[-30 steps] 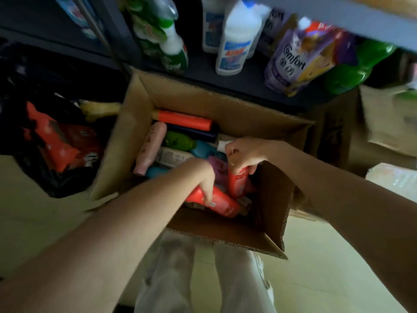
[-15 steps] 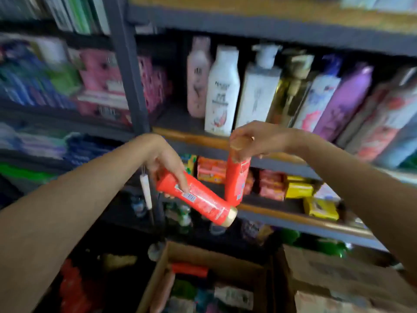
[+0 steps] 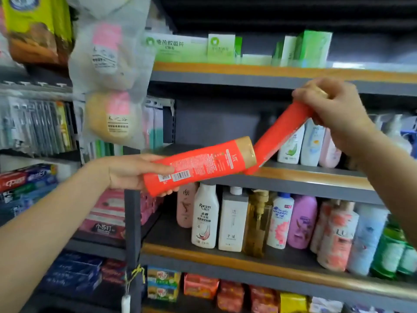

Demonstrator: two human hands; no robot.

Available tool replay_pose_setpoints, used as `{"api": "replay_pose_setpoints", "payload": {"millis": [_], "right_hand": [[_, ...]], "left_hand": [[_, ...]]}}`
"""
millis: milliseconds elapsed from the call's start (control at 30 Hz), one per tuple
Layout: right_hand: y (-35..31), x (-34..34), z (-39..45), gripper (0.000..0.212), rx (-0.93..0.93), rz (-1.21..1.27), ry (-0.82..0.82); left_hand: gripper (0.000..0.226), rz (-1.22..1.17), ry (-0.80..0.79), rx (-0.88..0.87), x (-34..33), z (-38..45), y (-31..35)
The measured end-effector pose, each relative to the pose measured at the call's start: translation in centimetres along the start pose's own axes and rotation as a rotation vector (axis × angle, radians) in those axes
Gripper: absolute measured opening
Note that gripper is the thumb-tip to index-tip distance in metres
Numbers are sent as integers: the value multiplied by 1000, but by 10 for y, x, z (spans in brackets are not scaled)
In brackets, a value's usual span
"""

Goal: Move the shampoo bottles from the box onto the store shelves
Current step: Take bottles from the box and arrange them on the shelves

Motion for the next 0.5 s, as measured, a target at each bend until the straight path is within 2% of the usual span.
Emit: {"api": "replay_pose_setpoints", "payload": {"millis": [67,167,233,300,333,400,433,500], "right_hand": [[0,4,6,27,143,-164,59],[0,-5,14,34,312,-454,42],[8,-16,23,34,346,-585,-16],[23,-26,30,32,344,-636,-61],[32,-31,33,29,324,-641,-70],[44,-40,38,27,255,-617,-65],[47,-43,41,29,221,-585,-70],[49,-50,45,41,178,-505,-105]], "left_hand": [[73,-100,-33,-34,-15,2,11],[86,-134,41,-69,-24,16,14],[96,-171,104,-110,-27,23,19],[94,-234,160,-159,-29,32,23],[88,-261,188,-176,-31,36,26],[56,-283,255,-196,-34,44,32],[41,-265,290,-193,-34,49,35],[29,-206,339,-183,-38,57,41]]}}
Point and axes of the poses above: each hand's wrist, its own z-axis towards the middle knuckle, its own x-axis out of the back of the hand, y = z × x, the point moved 2 cm from there along z, towards the middle knuckle, and after that the axes turned 7 degrees about -z, right-handed, at the moved point
